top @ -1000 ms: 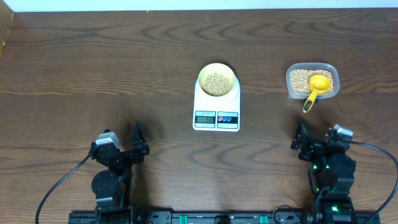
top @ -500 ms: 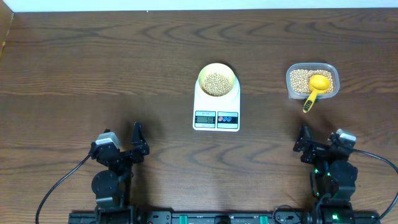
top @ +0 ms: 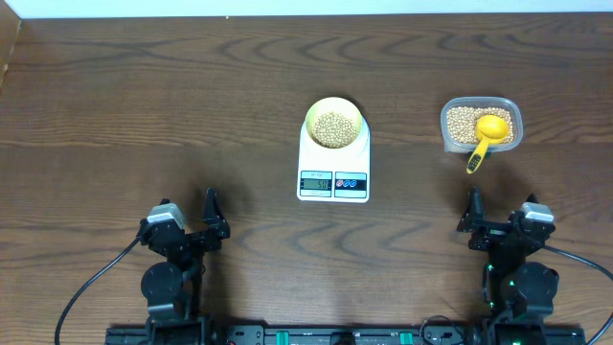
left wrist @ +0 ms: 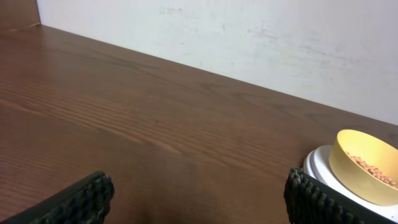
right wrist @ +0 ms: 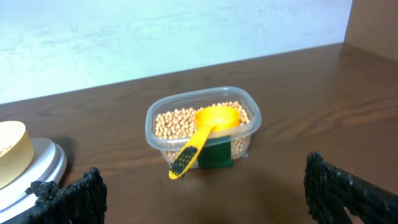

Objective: Scoop item into bowl and weigh 50g on scale

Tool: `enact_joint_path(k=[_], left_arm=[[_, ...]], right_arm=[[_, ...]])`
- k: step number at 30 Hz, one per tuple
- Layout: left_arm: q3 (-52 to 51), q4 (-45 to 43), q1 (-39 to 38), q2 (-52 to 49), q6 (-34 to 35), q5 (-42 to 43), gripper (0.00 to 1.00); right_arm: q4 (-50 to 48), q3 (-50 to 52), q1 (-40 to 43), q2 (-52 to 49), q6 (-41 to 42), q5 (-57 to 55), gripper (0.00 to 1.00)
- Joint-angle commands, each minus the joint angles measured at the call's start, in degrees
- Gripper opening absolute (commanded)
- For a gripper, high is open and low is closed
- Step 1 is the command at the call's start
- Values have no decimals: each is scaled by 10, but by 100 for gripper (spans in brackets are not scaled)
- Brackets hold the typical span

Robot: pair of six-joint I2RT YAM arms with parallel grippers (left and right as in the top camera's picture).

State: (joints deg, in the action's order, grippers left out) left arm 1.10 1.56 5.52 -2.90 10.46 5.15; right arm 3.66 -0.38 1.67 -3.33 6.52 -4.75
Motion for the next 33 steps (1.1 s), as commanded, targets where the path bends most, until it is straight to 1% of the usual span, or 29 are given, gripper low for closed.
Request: enact_joint_path(k=[1,10,16,33], left_arm=[[-9,22,-2,0,-7,2,90],[-9,22,-2,0,-7,2,90],[-9,22,-2,0,-7,2,90],[-9,22,-2,0,-7,2,90]], right_arm=[[3,1,-3,16,-30,-9,99],[4,1,-2,31,-45,-7,99],[5,1,-2,31,-90,0,99],[5,1,-2,31,-105,-3,99]])
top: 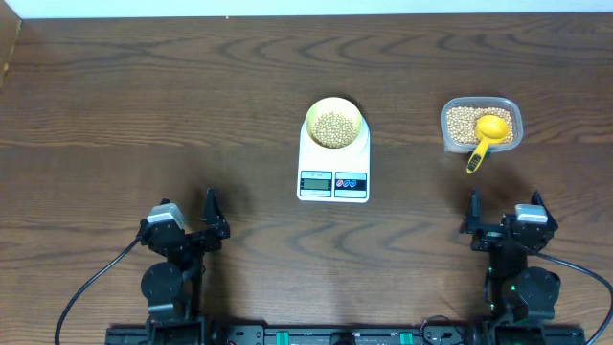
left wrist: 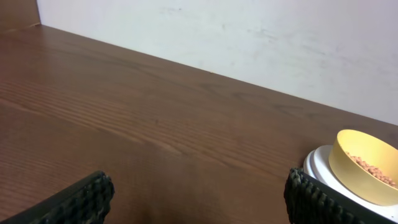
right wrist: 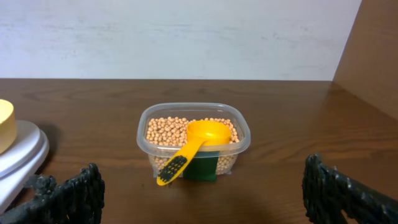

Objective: Scoop item into bowl and weigh 50g on scale

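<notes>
A yellow bowl [top: 333,125] holding beans stands on the white scale [top: 332,172] at mid-table; the bowl [left wrist: 364,167] also shows at the right of the left wrist view. To the right, a clear tub [top: 481,125] of beans holds the yellow scoop [top: 485,137], handle over the near rim; the tub [right wrist: 193,138] and scoop [right wrist: 193,144] are centred in the right wrist view. My left gripper [top: 206,220] rests open near the front left. My right gripper [top: 504,213] rests open at the front right, facing the tub. Both hold nothing.
The dark wooden table [top: 144,105] runs to a white wall at the back. A wooden panel [right wrist: 373,56] stands at the far right of the right wrist view. Cables trail from both arm bases along the front edge.
My right gripper has turned slightly, so the tub now sits squarely ahead and level in its view. The left gripper, bowl, scale, tub and scoop have not moved.
</notes>
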Tool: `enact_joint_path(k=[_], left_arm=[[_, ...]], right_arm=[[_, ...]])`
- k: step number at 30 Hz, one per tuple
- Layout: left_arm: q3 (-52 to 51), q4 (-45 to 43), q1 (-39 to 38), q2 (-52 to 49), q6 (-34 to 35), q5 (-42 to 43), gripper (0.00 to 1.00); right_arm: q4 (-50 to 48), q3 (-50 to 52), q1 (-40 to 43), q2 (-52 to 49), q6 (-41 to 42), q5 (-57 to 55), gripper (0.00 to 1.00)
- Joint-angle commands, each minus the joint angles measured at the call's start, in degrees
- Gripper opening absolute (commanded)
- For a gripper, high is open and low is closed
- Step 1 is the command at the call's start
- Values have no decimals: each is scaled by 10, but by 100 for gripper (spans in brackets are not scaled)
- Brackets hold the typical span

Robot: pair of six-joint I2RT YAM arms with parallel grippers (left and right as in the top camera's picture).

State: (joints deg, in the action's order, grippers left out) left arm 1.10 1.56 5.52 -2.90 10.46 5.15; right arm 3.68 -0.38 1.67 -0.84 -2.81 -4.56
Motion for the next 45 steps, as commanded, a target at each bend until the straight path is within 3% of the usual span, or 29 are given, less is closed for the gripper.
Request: enact_joint_path(k=[1,45], left_arm=[[-9,22,-2,0,-7,2,90],[-9,22,-2,0,-7,2,90]], right_arm=[[4,1,-2,6,-11,-5,99],[2,1,-2,6,-5,-13,99]])
